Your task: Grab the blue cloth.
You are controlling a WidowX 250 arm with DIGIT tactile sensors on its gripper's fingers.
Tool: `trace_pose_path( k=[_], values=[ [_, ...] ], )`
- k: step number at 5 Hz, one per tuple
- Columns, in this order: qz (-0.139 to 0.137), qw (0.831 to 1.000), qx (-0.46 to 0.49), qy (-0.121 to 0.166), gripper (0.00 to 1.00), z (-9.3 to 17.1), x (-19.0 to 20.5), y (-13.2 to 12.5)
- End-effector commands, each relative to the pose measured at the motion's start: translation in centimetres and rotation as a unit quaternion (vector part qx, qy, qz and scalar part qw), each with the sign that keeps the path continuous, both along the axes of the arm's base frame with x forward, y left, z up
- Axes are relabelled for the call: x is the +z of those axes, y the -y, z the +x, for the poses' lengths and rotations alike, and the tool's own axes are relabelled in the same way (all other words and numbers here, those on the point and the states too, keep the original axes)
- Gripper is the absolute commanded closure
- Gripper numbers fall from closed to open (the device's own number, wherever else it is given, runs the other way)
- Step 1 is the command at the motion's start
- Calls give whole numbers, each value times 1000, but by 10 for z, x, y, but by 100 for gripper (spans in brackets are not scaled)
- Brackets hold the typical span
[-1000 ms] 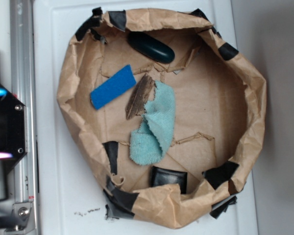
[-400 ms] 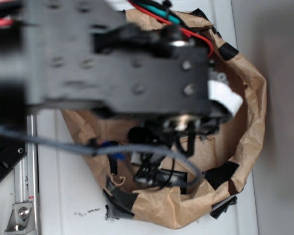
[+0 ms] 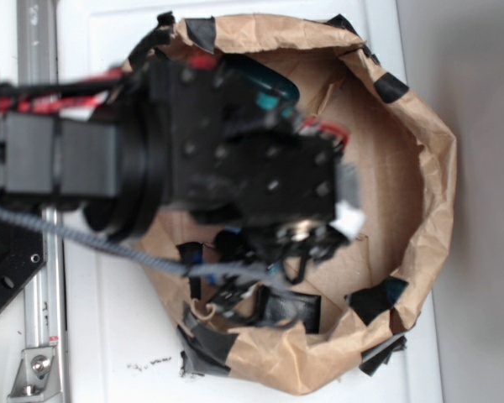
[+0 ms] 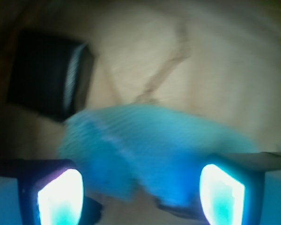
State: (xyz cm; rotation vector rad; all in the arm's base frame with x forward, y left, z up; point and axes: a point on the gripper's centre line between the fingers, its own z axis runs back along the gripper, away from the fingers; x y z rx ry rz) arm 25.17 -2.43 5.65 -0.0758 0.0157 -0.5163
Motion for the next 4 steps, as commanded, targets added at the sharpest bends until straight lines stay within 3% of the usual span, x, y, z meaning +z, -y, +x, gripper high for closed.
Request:
trace_pose_path(
  k=[1,4],
  values=[
    [7,1000,-20,15,100,-2,-31,16],
    [50,995,58,63,100,34,4,-15]
  ],
)
